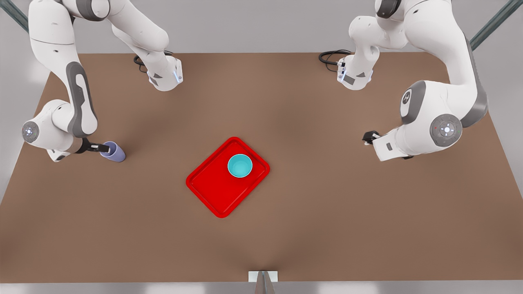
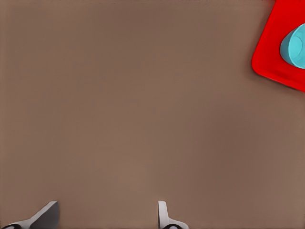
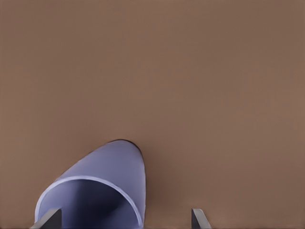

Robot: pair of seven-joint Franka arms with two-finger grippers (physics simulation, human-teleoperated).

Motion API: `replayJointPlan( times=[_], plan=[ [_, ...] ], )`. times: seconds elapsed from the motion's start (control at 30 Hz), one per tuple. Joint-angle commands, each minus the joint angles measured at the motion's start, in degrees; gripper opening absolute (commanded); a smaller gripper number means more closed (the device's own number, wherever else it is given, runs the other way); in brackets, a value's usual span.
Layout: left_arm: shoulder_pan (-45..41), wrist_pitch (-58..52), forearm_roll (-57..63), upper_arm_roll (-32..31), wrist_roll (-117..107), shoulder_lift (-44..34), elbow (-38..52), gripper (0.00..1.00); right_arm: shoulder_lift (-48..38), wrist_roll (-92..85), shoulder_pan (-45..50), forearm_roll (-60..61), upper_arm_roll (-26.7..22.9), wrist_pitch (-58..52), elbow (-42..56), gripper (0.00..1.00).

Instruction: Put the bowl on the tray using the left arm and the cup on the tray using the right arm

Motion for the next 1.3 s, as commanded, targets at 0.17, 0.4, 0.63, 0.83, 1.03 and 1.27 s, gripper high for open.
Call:
replayJointPlan(
  times=[0.17, 0.4, 0.63, 0.83, 1.03, 1.27],
  plan=[
    [0.01, -0.08, -0.36, -0.07, -0.78, 0.80, 0.00, 1.00, 2.73, 0.00, 0.08, 0.00, 0.00, 1.72, -0.10, 1.00],
    [0.01, 1.76, 0.26, 0.02, -0.78, 2.65, 2.64, 1.00, 2.46, -1.58, 0.00, 0.00, 0.00, 0.67, -0.36, 0.21],
    [0.01, 1.85, 0.52, 0.02, -0.78, 2.65, 2.91, 1.00, 2.55, -1.58, 0.17, 0.00, 0.00, 0.67, -0.18, 0.21],
    [0.10, 2.02, 0.61, 0.11, -0.78, 3.09, 2.91, 1.00, 1.76, -1.41, 0.96, 0.00, 0.35, 0.14, 1.13, 0.21],
    [0.10, 1.94, 0.96, 0.72, -0.78, 3.09, 3.70, 1.00, -0.17, 6.76, 9.13, 0.35, 1.76, -2.93, 6.23, 0.21],
    [0.10, 2.02, 0.96, 0.72, -0.78, 3.00, 3.78, 1.00, 6.76, 22.40, 13.88, 4.13, 11.42, -13.48, 22.22, 0.21]
  ],
)
